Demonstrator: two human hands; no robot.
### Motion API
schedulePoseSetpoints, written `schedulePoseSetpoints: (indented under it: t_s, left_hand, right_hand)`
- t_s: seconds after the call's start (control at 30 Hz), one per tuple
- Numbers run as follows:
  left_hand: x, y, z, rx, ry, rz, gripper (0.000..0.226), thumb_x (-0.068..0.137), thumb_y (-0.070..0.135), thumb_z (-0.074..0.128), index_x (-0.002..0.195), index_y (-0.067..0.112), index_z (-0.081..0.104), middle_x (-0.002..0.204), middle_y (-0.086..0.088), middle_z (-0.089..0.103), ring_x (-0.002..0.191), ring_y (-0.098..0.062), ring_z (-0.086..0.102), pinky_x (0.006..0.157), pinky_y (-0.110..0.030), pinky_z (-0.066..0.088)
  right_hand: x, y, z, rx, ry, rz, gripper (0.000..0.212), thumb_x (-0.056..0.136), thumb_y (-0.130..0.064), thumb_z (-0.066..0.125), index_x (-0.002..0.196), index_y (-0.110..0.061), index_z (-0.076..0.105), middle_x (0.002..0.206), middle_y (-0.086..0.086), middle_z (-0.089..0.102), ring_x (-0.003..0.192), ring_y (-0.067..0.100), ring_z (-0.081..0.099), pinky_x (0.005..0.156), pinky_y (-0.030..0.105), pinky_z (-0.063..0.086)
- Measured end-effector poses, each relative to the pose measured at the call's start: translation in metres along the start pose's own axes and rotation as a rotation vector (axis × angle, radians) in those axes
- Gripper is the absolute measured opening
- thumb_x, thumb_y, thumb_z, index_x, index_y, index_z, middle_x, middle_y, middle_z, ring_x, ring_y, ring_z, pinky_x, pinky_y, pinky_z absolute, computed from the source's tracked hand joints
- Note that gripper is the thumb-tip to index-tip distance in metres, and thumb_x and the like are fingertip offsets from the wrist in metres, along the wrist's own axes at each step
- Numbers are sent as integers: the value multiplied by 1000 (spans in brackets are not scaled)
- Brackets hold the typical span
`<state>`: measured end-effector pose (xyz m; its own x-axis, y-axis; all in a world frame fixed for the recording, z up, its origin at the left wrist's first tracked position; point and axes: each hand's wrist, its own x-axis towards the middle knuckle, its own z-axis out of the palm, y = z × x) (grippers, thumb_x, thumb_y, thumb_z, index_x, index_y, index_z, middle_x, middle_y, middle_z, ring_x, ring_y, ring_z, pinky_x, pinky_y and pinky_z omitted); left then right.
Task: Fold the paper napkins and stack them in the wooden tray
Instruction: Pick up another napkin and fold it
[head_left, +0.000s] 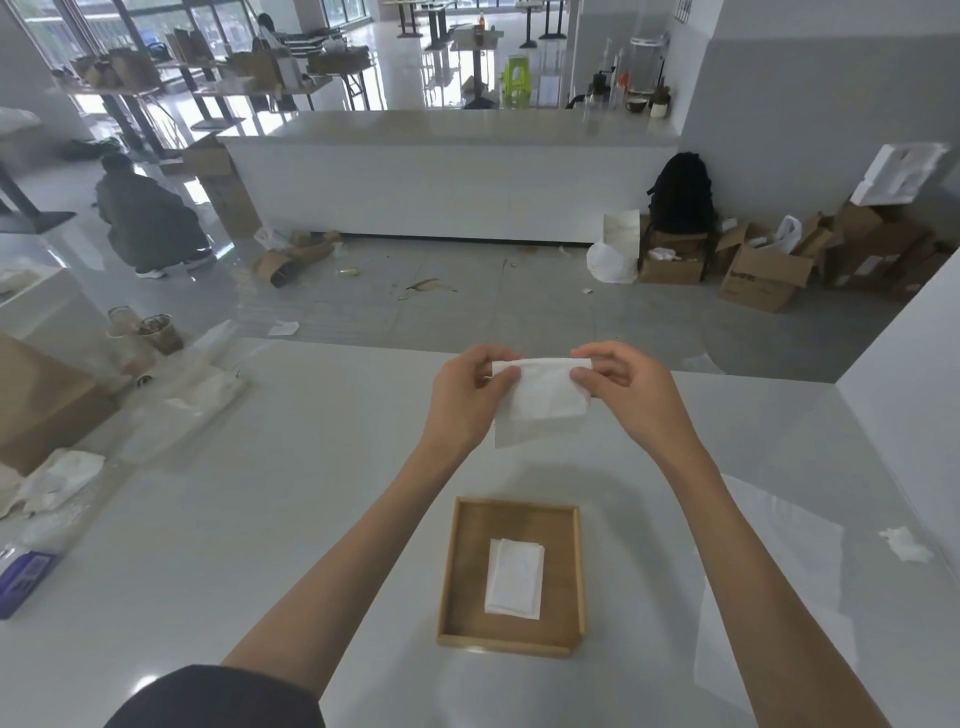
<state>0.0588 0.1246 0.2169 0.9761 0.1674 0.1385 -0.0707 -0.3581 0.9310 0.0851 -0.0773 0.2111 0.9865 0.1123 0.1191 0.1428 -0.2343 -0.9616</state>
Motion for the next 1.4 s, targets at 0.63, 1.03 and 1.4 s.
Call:
schedulePoseSetpoints:
  t_s: [0.63, 1.03, 1.4]
  left_hand:
    - [4, 22, -14, -325, -193, -29, 34, 100, 22, 59, 131, 29, 47, 92, -4, 66, 78, -14, 65, 71, -33, 53]
    - [-2, 8, -12, 3, -215, 87, 31, 83, 19, 75, 109, 33, 67, 96, -18, 65, 83, -38, 62, 76, -46, 56]
    - [0, 6, -11, 257, -147, 203, 36, 85, 12, 75, 117, 23, 63, 99, 3, 58, 72, -6, 51, 68, -18, 44]
  right_hand:
    - [-15, -19, -2, 53, -152, -104, 71, 94, -16, 68, 136, -62, 34, 118, 5, 64, 97, 20, 73, 80, 35, 62]
    - [-12, -12, -4, -123, -91, -100, 32, 86, -15, 77, 106, -37, 66, 105, -4, 67, 89, 17, 65, 76, 15, 52]
    - [-10, -7, -2, -277, 50, -277, 21, 90, -9, 71, 96, -30, 72, 96, -7, 59, 84, 11, 62, 78, 13, 49]
